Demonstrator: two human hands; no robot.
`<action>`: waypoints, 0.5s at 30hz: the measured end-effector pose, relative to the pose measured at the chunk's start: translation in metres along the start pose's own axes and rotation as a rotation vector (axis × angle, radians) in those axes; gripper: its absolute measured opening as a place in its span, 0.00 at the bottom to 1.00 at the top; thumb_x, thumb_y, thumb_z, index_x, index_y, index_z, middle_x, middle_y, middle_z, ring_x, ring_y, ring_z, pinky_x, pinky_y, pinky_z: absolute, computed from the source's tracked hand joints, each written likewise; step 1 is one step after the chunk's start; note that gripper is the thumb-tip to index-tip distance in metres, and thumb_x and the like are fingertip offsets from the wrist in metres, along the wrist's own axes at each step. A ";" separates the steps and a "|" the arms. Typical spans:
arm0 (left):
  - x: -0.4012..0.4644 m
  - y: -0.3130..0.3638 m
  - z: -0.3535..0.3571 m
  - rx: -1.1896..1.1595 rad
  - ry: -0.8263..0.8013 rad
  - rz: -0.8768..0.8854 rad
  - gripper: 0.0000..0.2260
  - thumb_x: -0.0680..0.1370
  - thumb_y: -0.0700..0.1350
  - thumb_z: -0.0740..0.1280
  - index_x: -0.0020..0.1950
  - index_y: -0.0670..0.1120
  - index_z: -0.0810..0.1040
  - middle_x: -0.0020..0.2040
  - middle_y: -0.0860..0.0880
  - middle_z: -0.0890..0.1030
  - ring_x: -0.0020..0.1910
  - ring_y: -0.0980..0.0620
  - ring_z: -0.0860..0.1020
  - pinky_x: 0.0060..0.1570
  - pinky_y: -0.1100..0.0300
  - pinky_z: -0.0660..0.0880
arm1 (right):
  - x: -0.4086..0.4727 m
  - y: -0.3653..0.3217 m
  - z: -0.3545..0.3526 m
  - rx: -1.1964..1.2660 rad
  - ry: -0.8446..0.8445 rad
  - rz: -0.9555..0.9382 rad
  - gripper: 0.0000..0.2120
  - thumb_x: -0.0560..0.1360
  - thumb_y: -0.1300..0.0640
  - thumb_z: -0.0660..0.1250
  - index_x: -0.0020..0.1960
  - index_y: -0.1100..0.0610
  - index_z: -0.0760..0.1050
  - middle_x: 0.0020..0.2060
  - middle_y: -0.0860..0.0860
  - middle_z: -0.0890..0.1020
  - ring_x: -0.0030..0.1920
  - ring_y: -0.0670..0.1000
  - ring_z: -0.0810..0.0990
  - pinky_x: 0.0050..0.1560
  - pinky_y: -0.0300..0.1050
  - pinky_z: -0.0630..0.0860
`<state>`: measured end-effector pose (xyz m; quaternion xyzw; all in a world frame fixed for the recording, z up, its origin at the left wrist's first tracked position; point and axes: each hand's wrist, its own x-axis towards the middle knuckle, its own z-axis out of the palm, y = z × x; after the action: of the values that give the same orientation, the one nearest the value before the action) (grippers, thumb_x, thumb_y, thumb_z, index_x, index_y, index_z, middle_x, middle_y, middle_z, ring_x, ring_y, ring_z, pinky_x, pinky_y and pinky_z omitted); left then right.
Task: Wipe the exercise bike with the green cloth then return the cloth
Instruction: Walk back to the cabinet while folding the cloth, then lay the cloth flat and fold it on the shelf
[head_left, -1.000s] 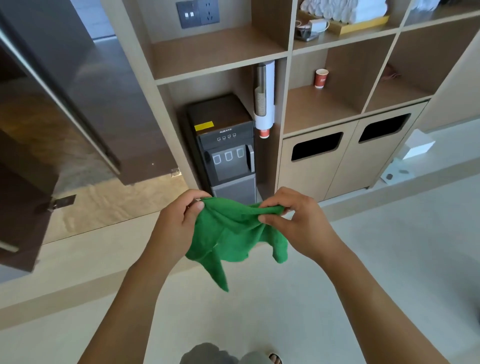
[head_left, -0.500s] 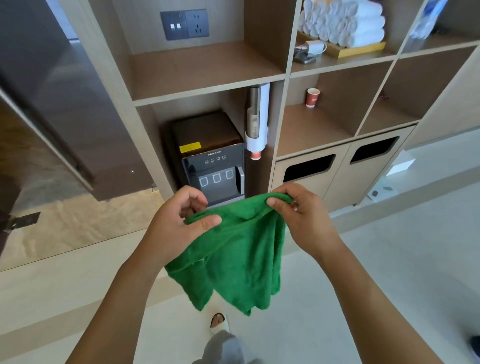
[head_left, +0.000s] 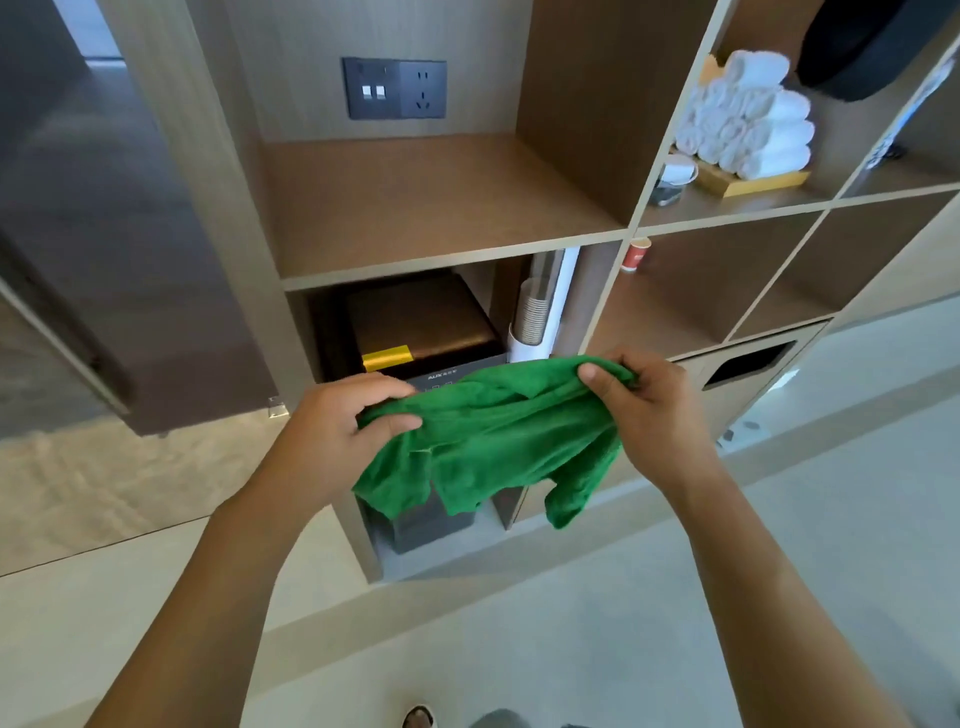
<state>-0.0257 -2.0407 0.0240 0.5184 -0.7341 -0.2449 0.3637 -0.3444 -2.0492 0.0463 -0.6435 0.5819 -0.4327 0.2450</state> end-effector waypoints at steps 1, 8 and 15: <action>0.007 -0.005 0.000 -0.013 0.013 0.002 0.09 0.78 0.45 0.74 0.58 0.50 0.87 0.52 0.61 0.85 0.54 0.63 0.81 0.52 0.74 0.72 | 0.006 0.001 0.003 -0.019 -0.009 0.003 0.09 0.82 0.48 0.70 0.44 0.48 0.82 0.34 0.47 0.83 0.35 0.46 0.80 0.34 0.41 0.74; 0.064 -0.026 -0.001 -0.112 0.164 0.106 0.07 0.80 0.41 0.72 0.56 0.49 0.86 0.52 0.61 0.83 0.54 0.59 0.82 0.54 0.69 0.74 | 0.053 0.012 0.009 -0.014 -0.014 -0.031 0.08 0.82 0.49 0.70 0.45 0.47 0.83 0.35 0.45 0.83 0.36 0.46 0.80 0.36 0.44 0.75; 0.137 -0.011 0.005 0.006 0.282 0.174 0.08 0.81 0.45 0.69 0.57 0.56 0.83 0.52 0.64 0.83 0.53 0.61 0.82 0.52 0.71 0.73 | 0.107 0.026 0.017 0.019 -0.065 -0.157 0.06 0.82 0.44 0.67 0.46 0.39 0.79 0.37 0.40 0.82 0.38 0.43 0.79 0.35 0.30 0.70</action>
<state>-0.0502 -2.1736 0.0517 0.4832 -0.7187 -0.1349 0.4815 -0.3494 -2.1602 0.0456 -0.6986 0.5171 -0.4350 0.2354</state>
